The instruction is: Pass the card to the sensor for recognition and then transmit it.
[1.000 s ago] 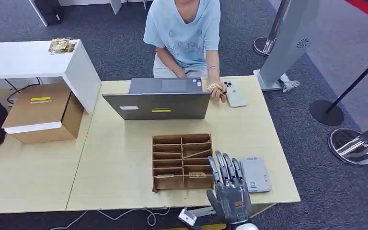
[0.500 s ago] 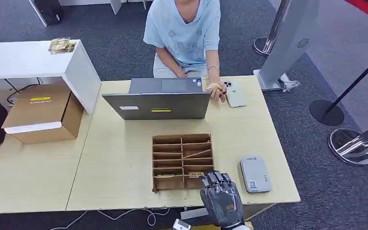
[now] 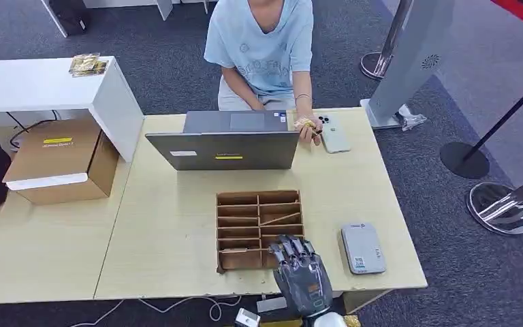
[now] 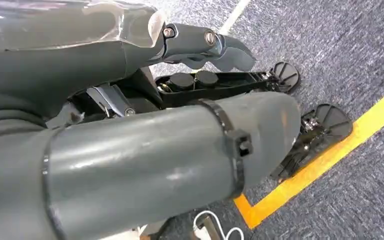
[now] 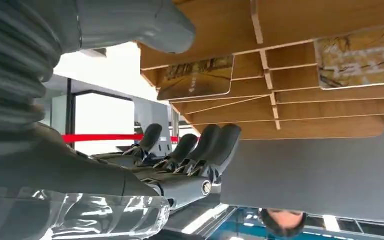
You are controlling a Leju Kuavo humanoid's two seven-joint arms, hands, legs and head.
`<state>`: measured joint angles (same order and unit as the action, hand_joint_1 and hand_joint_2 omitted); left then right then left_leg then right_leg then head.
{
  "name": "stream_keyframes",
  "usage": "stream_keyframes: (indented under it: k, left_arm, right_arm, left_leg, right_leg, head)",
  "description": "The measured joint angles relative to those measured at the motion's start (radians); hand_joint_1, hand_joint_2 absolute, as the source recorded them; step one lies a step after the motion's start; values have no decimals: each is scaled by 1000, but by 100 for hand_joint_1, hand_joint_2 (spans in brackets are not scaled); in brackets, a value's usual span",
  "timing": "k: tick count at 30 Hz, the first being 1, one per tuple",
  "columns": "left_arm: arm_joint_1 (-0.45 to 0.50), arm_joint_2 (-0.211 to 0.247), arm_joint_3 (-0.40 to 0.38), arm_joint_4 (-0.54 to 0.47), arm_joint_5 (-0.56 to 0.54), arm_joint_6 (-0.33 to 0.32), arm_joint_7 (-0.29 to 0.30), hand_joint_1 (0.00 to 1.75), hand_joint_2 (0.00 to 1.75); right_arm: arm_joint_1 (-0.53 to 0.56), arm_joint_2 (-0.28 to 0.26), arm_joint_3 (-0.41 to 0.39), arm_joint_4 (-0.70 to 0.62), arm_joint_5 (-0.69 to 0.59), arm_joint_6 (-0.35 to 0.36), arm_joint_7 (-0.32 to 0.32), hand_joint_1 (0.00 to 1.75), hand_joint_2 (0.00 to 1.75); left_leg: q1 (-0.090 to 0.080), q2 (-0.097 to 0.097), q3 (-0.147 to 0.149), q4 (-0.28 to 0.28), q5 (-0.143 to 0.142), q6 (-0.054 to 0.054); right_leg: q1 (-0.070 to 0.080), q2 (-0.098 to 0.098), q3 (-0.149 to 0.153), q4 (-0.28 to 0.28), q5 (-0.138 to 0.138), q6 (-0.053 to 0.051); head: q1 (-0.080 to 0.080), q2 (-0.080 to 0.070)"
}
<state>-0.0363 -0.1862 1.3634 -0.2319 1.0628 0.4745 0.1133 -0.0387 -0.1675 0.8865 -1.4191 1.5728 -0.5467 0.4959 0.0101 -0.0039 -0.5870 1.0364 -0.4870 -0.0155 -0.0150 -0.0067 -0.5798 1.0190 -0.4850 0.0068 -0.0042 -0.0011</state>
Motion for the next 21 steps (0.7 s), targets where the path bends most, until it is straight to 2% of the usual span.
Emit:
stream_keyframes:
  k: [3, 15, 17, 18, 19, 21]
  left_arm:
    - [1, 2, 0, 0, 0, -21, -1, 0, 0]
    - [-1, 14, 0, 0, 0, -81, 1, 0, 0]
    - [-1, 16, 0, 0, 0, -86, 2, 0, 0]
    - [-1, 18, 0, 0, 0, -86, 3, 0, 0]
    - [-2, 18, 0, 0, 0, -89, 3, 0, 0]
    - [-2, 19, 0, 0, 0, -92, 3, 0, 0]
  right_arm:
    - [-7, 5, -7, 14, 0, 0, 5, 99, 175]
    - [-50, 13, -8, 87, 0, -19, 76, 93, 175]
    - [-54, 13, -8, 93, -1, -18, 88, 103, 175]
    - [-56, 13, -8, 97, -1, -18, 92, 113, 175]
    - [-57, 13, -8, 99, -1, -18, 95, 136, 175]
    - [-59, 13, -8, 104, -1, -18, 95, 140, 175]
  left_leg:
    - [0, 0, 0, 0, 0, 0]
    - [0, 0, 0, 0, 0, 0]
    - [0, 0, 0, 0, 0, 0]
    - [0, 0, 0, 0, 0, 0]
    - [0, 0, 0, 0, 0, 0]
    - [0, 0, 0, 0, 0, 0]
  right_leg:
    - [0, 0, 0, 0, 0, 0]
    - [0, 0, 0, 0, 0, 0]
    - [0, 0, 0, 0, 0, 0]
    - [0, 0, 0, 0, 0, 0]
    - [0, 0, 0, 0, 0, 0]
    - [0, 0, 0, 0, 0, 0]
  head:
    - [0, 0]
    - [0, 0]
    - [0, 0]
    - [0, 0]
    - [0, 0]
    - [0, 0]
